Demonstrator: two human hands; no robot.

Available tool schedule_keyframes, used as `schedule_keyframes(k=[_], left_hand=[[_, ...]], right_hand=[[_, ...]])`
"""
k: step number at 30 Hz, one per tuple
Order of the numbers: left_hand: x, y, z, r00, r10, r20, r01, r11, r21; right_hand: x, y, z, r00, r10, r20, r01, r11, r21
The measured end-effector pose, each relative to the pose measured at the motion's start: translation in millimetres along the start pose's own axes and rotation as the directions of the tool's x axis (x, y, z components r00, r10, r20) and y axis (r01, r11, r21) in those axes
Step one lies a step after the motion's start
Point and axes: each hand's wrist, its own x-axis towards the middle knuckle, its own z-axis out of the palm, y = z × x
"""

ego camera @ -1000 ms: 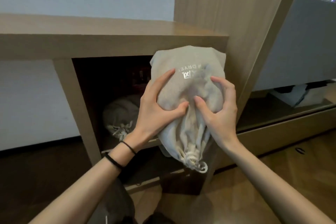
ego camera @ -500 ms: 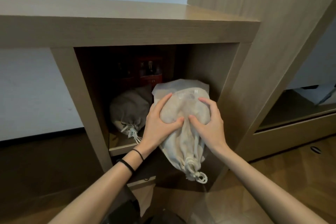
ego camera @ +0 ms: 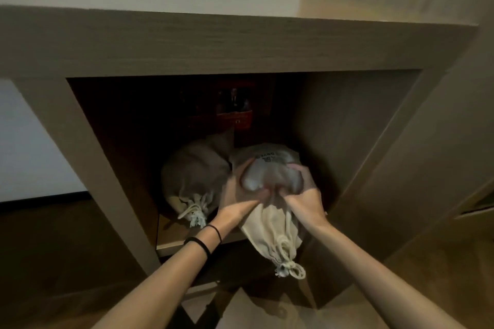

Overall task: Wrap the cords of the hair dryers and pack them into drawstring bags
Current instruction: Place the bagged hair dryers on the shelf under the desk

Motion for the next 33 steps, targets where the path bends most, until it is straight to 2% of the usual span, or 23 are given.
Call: schedule_keyframes(k=[5, 10, 14, 16, 19, 21, 23, 24, 26, 29, 30, 33], left_hand=[[17, -14, 11, 0.998, -0.051, -0.045, 0.053, 0.998, 0.036], [29, -16, 12, 0.994, -0.11, 0.018, 0.109, 0.993, 0.037], [40, -13, 11, 0.984, -0.16, 0.073, 0.148, 0.979, 0.139], [37, -15, 7, 0.989, -0.142, 0.05, 0.123, 0.954, 0.274], [22, -11, -7, 0.999, -0.033, 0.04, 0.012, 0.894, 0.448], [12, -9, -20, 0.999, 0.003, 0.051, -0.029, 0.858, 0.513], [5, -15, -32, 0.998, 0.055, 0.038, -0.066, 0.765, 0.64], [1, -19, -37, 0.997, 0.065, 0.029, -0.067, 0.704, 0.707], [-5, -29, -46, 1.0, -0.002, 0.021, -0.015, 0.605, 0.796], [-11, -45, -49, 0.993, -0.111, 0.052, 0.003, 0.444, 0.896], [-10, -48, -48, 0.992, -0.115, 0.061, -0.008, 0.417, 0.909], [-4, -50, -46, 0.992, -0.114, 0.061, -0.007, 0.423, 0.906]], right_hand=[[29, 8, 2, 0.996, -0.056, 0.075, 0.065, 0.99, -0.125], [57, 15, 6, 0.99, 0.012, 0.142, 0.021, 0.973, -0.229], [63, 7, 0, 0.996, -0.014, 0.087, 0.064, 0.797, -0.601], [55, -3, -1, 0.99, -0.12, 0.078, 0.14, 0.704, -0.696], [33, -16, 3, 0.95, -0.205, 0.235, 0.312, 0.651, -0.692], [13, -18, 6, 0.913, -0.176, 0.367, 0.387, 0.653, -0.651], [-3, -14, 8, 0.884, -0.109, 0.454, 0.401, 0.674, -0.62], [-9, -11, 9, 0.877, -0.061, 0.476, 0.383, 0.687, -0.618], [-14, -5, 13, 0.868, 0.024, 0.496, 0.343, 0.693, -0.634], [-16, 2, 22, 0.852, 0.082, 0.518, 0.354, 0.638, -0.684], [-15, 4, 26, 0.853, 0.082, 0.515, 0.362, 0.619, -0.697], [-10, 11, 34, 0.871, 0.048, 0.489, 0.371, 0.588, -0.718]])
